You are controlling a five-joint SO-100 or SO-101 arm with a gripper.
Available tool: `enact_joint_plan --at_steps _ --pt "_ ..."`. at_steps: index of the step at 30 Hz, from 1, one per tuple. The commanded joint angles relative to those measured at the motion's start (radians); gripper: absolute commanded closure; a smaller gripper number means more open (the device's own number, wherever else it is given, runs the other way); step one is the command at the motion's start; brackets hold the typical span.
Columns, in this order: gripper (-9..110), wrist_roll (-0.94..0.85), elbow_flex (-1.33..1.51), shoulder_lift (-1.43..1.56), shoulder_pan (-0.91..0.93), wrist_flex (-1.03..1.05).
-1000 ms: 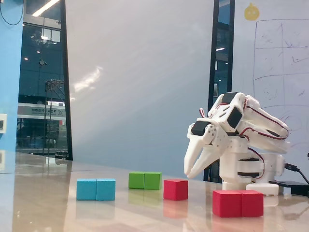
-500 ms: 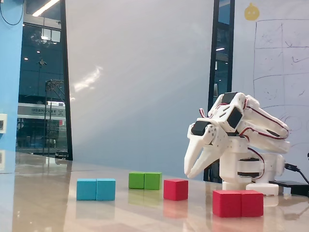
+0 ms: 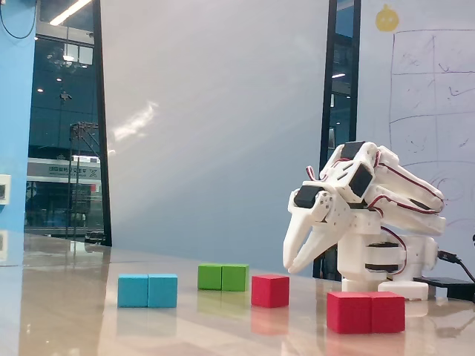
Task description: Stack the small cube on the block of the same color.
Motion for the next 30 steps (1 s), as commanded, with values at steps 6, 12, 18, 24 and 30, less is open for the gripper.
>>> enact_joint_plan --at_steps 6,12,18,24,30 --pt "101 -0.005 -0.015 0.032 -0.006 0.003" --pt "101 -0.005 -0.015 0.032 -0.006 0.003" --pt "101 -0.008 -0.015 0.032 -0.006 0.003" --pt "101 -0.009 -0.061 -0.008 -0.003 -0.005" --pt "101 -0.003 -0.264 -0.267 -0.003 -0.075"
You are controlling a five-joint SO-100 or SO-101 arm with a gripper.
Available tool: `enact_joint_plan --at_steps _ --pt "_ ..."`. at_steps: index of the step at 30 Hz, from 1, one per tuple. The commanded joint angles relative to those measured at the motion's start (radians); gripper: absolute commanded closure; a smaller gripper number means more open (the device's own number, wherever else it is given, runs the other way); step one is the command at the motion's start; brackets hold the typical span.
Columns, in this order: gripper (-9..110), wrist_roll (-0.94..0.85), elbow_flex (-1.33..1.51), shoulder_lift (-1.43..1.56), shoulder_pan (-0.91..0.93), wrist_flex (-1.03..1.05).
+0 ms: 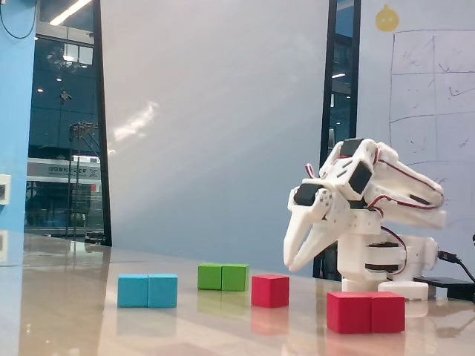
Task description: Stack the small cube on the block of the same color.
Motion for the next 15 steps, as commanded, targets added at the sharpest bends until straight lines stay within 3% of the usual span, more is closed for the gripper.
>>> enact_joint_plan --at_steps 1,15 --pt "101 0.002 -0.236 -0.207 -0.003 -0.064" --pt "101 -0.009 -0.885 -1.005 -0.012 -0.072"
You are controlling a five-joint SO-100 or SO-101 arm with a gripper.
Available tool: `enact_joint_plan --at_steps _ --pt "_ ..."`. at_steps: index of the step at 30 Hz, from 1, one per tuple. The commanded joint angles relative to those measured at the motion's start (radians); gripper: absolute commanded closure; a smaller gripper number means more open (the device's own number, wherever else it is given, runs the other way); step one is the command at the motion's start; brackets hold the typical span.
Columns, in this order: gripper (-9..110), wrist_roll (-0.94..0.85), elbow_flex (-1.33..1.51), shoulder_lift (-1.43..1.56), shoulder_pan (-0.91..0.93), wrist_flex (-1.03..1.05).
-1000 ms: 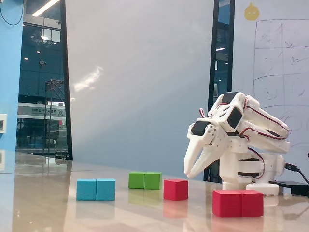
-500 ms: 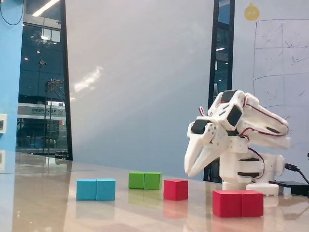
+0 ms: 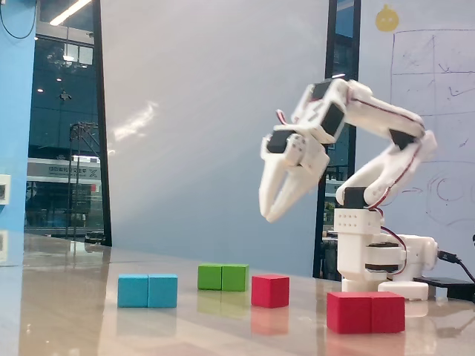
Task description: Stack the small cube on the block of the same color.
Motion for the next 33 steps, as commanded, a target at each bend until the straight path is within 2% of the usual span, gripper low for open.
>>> enact_joint_plan --at_steps 1,15,25,33 --pt "101 -0.009 -0.224 -0.199 -0.014 -0.023" --pt "101 -0.009 -0.275 -0.514 -0.005 -0.012" --pt "101 -0.009 -0.278 -0.561 -0.005 0.135" --pt "101 -0.011 -0.278 -0.578 -0.006 0.149"
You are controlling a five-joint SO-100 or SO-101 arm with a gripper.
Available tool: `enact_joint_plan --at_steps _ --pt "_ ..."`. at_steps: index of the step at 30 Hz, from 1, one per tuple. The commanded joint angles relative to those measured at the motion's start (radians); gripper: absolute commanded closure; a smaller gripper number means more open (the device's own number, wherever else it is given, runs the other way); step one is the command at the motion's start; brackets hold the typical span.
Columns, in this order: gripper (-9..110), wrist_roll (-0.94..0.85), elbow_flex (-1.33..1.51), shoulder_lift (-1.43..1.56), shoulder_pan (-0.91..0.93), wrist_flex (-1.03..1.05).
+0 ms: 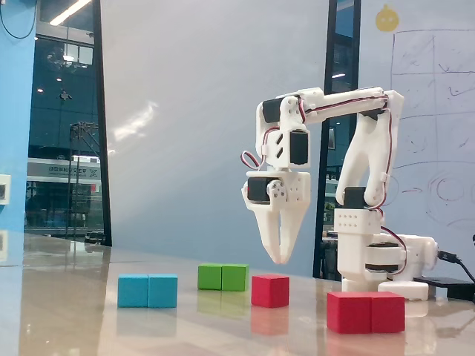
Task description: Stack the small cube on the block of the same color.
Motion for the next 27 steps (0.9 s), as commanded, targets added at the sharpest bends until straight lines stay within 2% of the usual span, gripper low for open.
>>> enact_joint_plan --at_steps 1,5,16,27 --pt "100 -0.011 -0.097 0.006 0.0 0.015" --pt "97 -0.011 -0.097 0.005 -0.002 0.017" --pt "73 -0.011 -0.081 0.003 0.003 0.02" --pt "67 -0.011 0.006 -0.04 0.003 0.005"
